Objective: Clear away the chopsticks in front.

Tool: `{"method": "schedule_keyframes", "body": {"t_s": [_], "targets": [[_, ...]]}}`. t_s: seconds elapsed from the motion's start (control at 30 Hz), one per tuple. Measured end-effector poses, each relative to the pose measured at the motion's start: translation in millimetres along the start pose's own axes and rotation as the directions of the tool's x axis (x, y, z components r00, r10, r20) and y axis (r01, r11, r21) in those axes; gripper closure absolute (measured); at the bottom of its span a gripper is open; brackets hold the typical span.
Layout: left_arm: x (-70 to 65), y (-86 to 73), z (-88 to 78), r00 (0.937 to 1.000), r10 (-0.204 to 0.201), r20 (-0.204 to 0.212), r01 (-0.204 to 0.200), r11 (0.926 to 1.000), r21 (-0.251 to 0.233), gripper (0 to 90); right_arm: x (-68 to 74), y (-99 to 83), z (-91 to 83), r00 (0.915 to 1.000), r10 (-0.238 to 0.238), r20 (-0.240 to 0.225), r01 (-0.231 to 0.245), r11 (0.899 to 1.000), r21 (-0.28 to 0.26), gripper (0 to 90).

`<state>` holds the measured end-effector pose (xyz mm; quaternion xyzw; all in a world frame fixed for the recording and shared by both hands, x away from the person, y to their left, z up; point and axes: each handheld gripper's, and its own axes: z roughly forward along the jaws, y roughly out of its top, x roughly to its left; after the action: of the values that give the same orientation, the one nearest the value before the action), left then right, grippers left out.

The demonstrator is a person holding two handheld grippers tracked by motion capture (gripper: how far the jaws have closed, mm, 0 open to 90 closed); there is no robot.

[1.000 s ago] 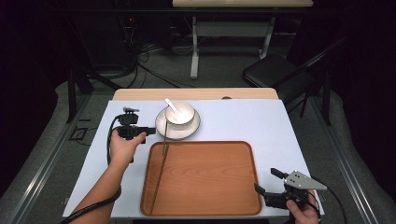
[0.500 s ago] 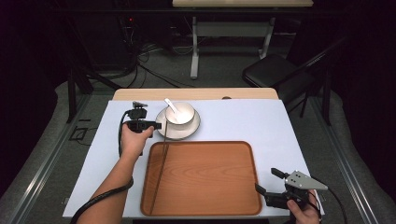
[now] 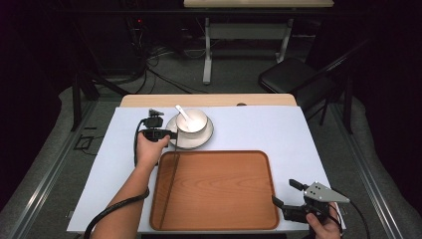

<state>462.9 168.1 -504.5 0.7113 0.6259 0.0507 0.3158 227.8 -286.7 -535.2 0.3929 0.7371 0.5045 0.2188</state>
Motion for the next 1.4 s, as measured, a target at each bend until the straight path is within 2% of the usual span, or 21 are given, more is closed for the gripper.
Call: {"method": "schedule_keyframes", "body": {"t_s": [0.43, 0.57, 0.6, 0.7, 0.77, 0.9, 0.97, 1.0, 1.07, 1.1, 1.13, 1.23, 1.37, 1.4], "targets": [[0.6, 1.3, 14.7, 0.9993, -0.038, 0.005, 0.038, 0.9990, 0.024, 72.9, -0.2, 0.0, 0.0, 1.0000, 0.001, -0.002, -0.001, 1.000, 0.002, 14.9], [2.7, 3.0, 16.3, 0.9967, -0.079, 0.018, 0.078, 0.9963, 0.036, 76.0, -0.2, 0.0, 0.0, 1.0000, -0.001, -0.003, 0.001, 1.000, 0.001, 14.9], [2.7, 3.0, 16.3, 0.9967, -0.079, 0.018, 0.078, 0.9963, 0.036, 76.6, -0.2, 0.0, 0.0, 1.0000, -0.001, -0.003, 0.001, 1.000, 0.001, 14.9], [4.8, 4.5, 16.7, 0.9930, -0.114, 0.032, 0.112, 0.9926, 0.047, 78.1, -0.1, 0.0, 0.1, 1.0000, 0.000, -0.003, 0.000, 1.000, 0.002, 14.9], [6.7, 6.1, 17.3, 0.9880, -0.147, 0.046, 0.144, 0.9874, 0.064, 80.7, -0.1, 0.0, 0.1, 1.0000, 0.000, -0.003, 0.000, 1.000, 0.002, 14.9], [7.6, 7.3, 18.9, 0.9840, -0.172, 0.049, 0.167, 0.9821, 0.087, 82.0, -0.1, 0.0, 0.0, 1.0000, -0.001, -0.003, 0.001, 1.000, 0.001, 14.9], [8.9, 7.8, 20.3, 0.9777, -0.202, 0.055, 0.197, 0.9758, 0.096, 83.1, -0.2, 0.0, 0.0, 1.0000, 0.000, -0.003, 0.000, 1.000, 0.003, 14.9], [8.9, 7.8, 20.3, 0.9777, -0.202, 0.055, 0.197, 0.9758, 0.096, 83.7, -0.2, 0.0, 0.0, 1.0000, 0.000, -0.003, 0.000, 1.000, 0.003, 14.9], [10.9, 7.9, 21.6, 0.9706, -0.232, 0.065, 0.224, 0.9683, 0.112, 85.0, -0.1, -0.1, -0.1, 1.0000, -0.002, -0.004, 0.002, 1.000, 0.002, 14.9], [10.9, 7.9, 21.6, 0.9706, -0.232, 0.065, 0.224, 0.9683, 0.112, 85.1, -0.1, -0.1, -0.1, 1.0000, -0.002, -0.004, 0.002, 1.000, 0.002, 14.9], [11.7, 8.0, 21.8, 0.9664, -0.247, 0.071, 0.238, 0.9646, 0.114, 85.1, -0.1, -0.1, -0.1, 1.0000, -0.003, -0.004, 0.003, 1.000, 0.001, 14.9], [13.5, 8.7, 21.4, 0.9613, -0.265, 0.074, 0.255, 0.9591, 0.122, 85.5, -0.1, 0.0, 0.0, 1.0000, -0.001, -0.004, 0.001, 1.000, 0.002, 14.9], [14.5, 8.6, 20.4, 0.9591, -0.277, 0.060, 0.269, 0.9568, 0.110, 85.7, -0.3, 0.0, 0.0, 1.0000, -0.002, -0.004, 0.002, 1.000, 0.001, 14.9], [15.5, 8.7, 19.2, 0.9610, -0.270, 0.060, 0.262, 0.9578, 0.119, 85.7, -0.3, -0.1, -0.1, 1.0000, -0.003, -0.004, 0.003, 1.000, 0.001, 14.9]]}}
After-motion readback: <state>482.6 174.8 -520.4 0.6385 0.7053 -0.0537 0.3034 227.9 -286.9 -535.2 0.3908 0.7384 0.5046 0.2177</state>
